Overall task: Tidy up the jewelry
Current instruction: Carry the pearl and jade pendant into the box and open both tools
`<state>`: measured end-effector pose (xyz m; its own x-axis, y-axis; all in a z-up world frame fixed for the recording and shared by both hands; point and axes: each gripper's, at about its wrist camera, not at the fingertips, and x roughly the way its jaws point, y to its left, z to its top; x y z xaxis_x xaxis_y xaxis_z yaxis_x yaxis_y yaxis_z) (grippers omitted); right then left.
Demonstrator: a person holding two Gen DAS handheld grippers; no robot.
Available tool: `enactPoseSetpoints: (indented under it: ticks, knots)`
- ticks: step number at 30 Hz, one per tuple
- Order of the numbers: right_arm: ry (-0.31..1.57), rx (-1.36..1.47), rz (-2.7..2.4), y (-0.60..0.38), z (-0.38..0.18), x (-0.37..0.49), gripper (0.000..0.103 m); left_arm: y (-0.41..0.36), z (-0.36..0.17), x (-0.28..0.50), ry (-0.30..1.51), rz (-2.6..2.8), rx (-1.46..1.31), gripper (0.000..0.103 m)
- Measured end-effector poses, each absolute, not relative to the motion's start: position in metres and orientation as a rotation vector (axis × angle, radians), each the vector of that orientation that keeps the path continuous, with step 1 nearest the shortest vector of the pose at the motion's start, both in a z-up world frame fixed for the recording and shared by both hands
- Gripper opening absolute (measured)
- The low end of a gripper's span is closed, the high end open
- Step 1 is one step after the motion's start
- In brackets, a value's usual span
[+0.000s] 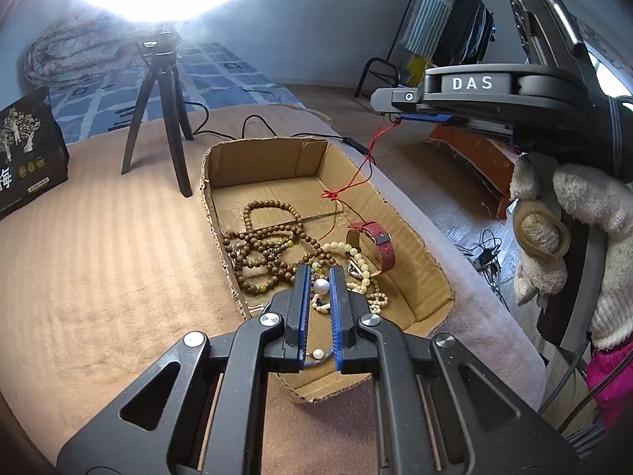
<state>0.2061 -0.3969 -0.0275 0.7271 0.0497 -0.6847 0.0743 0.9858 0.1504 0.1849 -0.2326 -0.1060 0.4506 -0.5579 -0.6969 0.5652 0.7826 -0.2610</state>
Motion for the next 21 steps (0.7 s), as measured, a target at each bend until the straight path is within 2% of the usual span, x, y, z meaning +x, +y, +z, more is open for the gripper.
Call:
enactPoseSetpoints:
  ticks: [21]
  knots:
    - [0.859, 0.151, -0.071, -0.412, -0.064, 0.219, 0.014, -0.24, -0.122, 0.192, 0.905, -0.669, 0.043, 0.008]
